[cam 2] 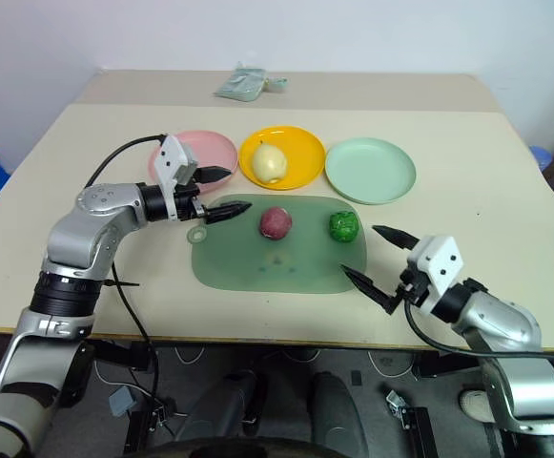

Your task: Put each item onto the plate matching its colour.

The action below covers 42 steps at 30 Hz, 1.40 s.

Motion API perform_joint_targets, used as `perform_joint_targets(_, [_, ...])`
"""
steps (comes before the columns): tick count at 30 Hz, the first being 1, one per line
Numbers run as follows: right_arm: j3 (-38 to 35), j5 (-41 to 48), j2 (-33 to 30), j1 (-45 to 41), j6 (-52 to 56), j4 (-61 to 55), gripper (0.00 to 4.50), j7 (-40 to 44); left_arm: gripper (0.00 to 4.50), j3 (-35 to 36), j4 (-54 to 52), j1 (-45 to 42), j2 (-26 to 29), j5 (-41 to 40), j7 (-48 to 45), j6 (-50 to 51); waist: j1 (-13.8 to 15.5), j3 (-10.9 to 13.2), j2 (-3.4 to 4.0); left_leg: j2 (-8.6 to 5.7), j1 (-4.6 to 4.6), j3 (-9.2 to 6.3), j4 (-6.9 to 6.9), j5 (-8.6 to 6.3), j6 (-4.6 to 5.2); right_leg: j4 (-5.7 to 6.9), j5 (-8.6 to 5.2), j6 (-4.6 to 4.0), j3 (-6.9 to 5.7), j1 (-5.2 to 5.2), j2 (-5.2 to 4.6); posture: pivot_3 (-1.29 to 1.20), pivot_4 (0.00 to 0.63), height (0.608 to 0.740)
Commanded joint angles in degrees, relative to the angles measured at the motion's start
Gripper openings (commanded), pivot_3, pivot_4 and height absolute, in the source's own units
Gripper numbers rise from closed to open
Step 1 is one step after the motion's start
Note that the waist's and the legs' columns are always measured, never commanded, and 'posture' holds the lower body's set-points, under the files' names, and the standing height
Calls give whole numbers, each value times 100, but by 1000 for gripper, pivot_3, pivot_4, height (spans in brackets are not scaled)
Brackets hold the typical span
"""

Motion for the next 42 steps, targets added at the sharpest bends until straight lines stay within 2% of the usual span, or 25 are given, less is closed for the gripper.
perform_joint_targets(1, [-228, 41, 47, 51, -134, -235, 4500, -102, 4469, -157, -133, 4, 14, -16, -134, -91, -15, 0, 0, 1, 3, 1, -1, 0, 0, 1, 0, 0, 0, 0, 0, 0, 150, 740])
perform_joint_targets(5, [-257, 73, 60, 107, -41, -429, 4500, -238, 4469, -406, 107, -50, -53, 185, -151, -350, -1, 0, 1, 3, 3, 3, -1, 0, 0, 1, 0, -1, 1, -1, 1, 0, 150, 740])
perform_joint_targets(10, [-312, 143, 64, 120, 144, -704, 4500, -458, 4469, -1074, 1143, -290, -491, 1039, 202, -1180, 25, -1, 1, 2, 2, 2, 5, 0, 0, -3, 0, 0, 0, 6, 0, 0, 150, 740])
perform_joint_targets(13, [-311, 158, 64, 115, 192, -779, 4500, -521, 4469, -1172, 1614, -390, -717, 1261, 337, -1534, 10, 0, 0, 2, 1, 2, 6, -1, 2, -4, 0, 0, 0, 6, 0, 0, 150, 740])
perform_joint_targets(16, [-388, 191, 58, 161, 185, -802, 4500, -526, 3662, -1136, 2049, -501, -1012, 1433, 707, -1701, 6, 0, 0, 3, 0, 2, 4, -1, 2, -3, 0, 1, -1, 1, 0, 0, 150, 740])
perform_joint_targets(19, [-418, 189, 64, 209, 138, -780, 4500, -504, 2438, -973, 2033, -476, -1127, 1360, 825, -1711, 5, 0, 0, 3, -1, 3, 5, -1, 3, -3, 0, 1, -1, 2, 0, 0, 150, 740])
perform_joint_targets(25, [-342, 111, 122, 228, 42, -688, 4500, -490, 2438, -575, 1534, -250, -1108, 1068, 941, -1563, 2, 0, 0, 3, -1, 3, 5, -1, 4, -2, 0, 2, -1, 2, 0, 0, 150, 740])
perform_joint_targets(27, [-265, 86, 150, 154, 43, -630, 4500, -501, 2438, -243, 1203, -141, -1104, 876, 1147, -1425, 2, 0, 1, 3, -1, 3, 6, -1, 4, -2, 0, 2, -1, 2, 0, 0, 150, 740])
perform_joint_targets(32, [-88, 75, 270, -77, 116, -479, 4500, -555, 2438, 714, 811, -51, -1102, 727, 2353, -1045, -1, -1, 1, 3, 0, 2, 7, -1, 3, 0, 0, 2, -2, 2, 1, 0, 150, 740])
perform_joint_targets(38, [179, 34, 350, -458, 195, -287, 4500, -603, 2438, 1110, 1531, -250, -1110, 1244, 3824, -1197, 24, -1, 1, 2, 1, 4, 11, -1, 3, 3, 1, 3, -2, 3, 1, 0, 150, 740])
perform_joint_targets(42, [223, 25, 329, -621, 168, -139, 4500, -556, 2438, 1150, 2682, -726, -1266, 1513, 4611, -1638, 52, 1, -2, -1, -3, 1, 32, -6, 9, 5, 2, 4, -9, 10, 2, 0, 150, 740])
